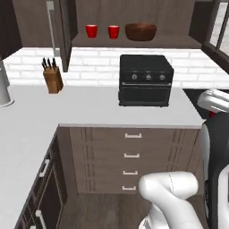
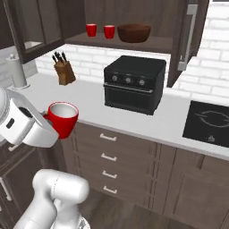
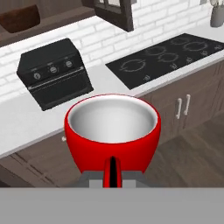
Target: Gather all objects into one cabinet and sort the glasses and bowls to opposite sides.
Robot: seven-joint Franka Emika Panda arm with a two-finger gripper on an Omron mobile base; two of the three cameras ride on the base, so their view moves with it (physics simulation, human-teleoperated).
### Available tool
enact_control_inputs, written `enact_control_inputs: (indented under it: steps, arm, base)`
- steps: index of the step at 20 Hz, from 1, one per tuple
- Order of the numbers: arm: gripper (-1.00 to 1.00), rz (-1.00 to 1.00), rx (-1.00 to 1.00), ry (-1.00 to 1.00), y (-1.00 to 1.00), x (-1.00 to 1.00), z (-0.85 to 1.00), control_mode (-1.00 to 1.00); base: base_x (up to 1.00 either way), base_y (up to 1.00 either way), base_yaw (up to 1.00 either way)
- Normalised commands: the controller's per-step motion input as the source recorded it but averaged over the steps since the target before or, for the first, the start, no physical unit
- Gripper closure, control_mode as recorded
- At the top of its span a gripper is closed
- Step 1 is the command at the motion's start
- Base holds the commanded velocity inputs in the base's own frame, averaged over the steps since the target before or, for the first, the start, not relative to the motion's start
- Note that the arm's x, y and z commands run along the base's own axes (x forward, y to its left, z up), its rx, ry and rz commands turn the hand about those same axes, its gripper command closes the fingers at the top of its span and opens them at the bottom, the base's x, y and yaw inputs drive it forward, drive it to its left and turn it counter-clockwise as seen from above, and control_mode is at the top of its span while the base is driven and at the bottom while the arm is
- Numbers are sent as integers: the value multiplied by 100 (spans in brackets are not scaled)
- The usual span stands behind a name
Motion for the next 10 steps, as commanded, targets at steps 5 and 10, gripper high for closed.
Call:
enact_control_inputs:
  steps: [5,10]
  arm:
    - [100,0,0,0,0,0,0,100]
    - [100,0,0,0,0,0,0,100]
  base:
    - [67,7,0]
    - [75,8,0]
